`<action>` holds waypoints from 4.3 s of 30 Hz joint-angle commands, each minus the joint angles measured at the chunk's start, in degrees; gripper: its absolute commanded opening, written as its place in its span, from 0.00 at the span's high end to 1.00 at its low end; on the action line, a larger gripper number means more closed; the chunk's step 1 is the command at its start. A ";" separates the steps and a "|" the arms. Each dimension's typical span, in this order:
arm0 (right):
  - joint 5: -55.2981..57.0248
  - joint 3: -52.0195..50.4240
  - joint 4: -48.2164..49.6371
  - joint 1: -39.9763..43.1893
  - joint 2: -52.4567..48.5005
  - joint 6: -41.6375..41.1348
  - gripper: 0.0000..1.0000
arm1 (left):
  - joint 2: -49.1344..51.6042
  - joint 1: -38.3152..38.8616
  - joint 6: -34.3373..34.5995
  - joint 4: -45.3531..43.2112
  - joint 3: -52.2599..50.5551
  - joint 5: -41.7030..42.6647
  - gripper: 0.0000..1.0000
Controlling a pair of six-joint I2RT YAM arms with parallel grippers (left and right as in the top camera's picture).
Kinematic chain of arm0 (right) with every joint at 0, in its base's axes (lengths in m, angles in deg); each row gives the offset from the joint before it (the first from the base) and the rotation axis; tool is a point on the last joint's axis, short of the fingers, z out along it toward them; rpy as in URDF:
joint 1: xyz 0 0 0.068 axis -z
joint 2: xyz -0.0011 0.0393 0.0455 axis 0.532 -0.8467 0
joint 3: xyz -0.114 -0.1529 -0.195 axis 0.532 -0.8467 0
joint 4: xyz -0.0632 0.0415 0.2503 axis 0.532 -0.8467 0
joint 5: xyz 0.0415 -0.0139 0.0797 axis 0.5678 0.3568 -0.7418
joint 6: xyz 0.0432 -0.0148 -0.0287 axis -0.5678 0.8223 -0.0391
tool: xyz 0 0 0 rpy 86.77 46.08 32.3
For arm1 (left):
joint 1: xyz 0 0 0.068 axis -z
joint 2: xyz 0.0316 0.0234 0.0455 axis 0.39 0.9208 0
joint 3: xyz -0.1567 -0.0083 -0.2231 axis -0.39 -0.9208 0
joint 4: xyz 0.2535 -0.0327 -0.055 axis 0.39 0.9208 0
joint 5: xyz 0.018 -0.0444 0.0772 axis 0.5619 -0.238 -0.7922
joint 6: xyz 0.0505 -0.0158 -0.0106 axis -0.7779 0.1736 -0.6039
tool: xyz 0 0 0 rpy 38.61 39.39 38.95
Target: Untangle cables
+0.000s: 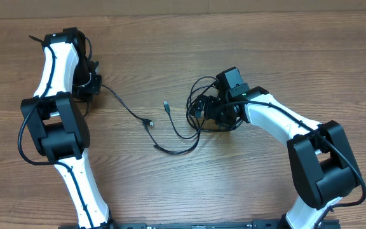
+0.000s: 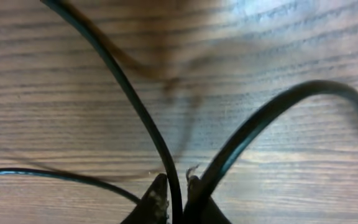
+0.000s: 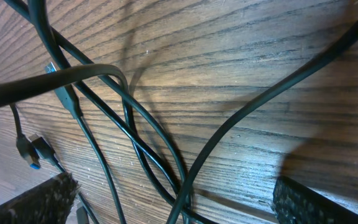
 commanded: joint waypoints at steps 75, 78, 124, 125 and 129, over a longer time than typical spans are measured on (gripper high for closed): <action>0.55 1.11 0.31 0.20 0.00 0.31 0.00 | 0.09 -19.87 2.12 -8.63 9.66 7.69 0.60; 0.55 1.11 0.31 0.20 0.00 0.31 0.00 | 0.09 -20.72 4.81 -7.19 8.98 7.54 0.65; 0.55 1.11 0.31 0.20 0.00 0.31 0.00 | -18.73 -30.51 21.35 -10.43 -10.19 17.62 0.96; 0.55 1.11 0.31 0.20 0.00 0.31 0.00 | -18.71 -31.58 21.55 -10.34 -10.36 17.14 0.96; 0.55 1.11 0.31 0.20 0.00 0.31 0.00 | -18.69 -35.12 21.53 -10.47 -10.40 16.13 0.96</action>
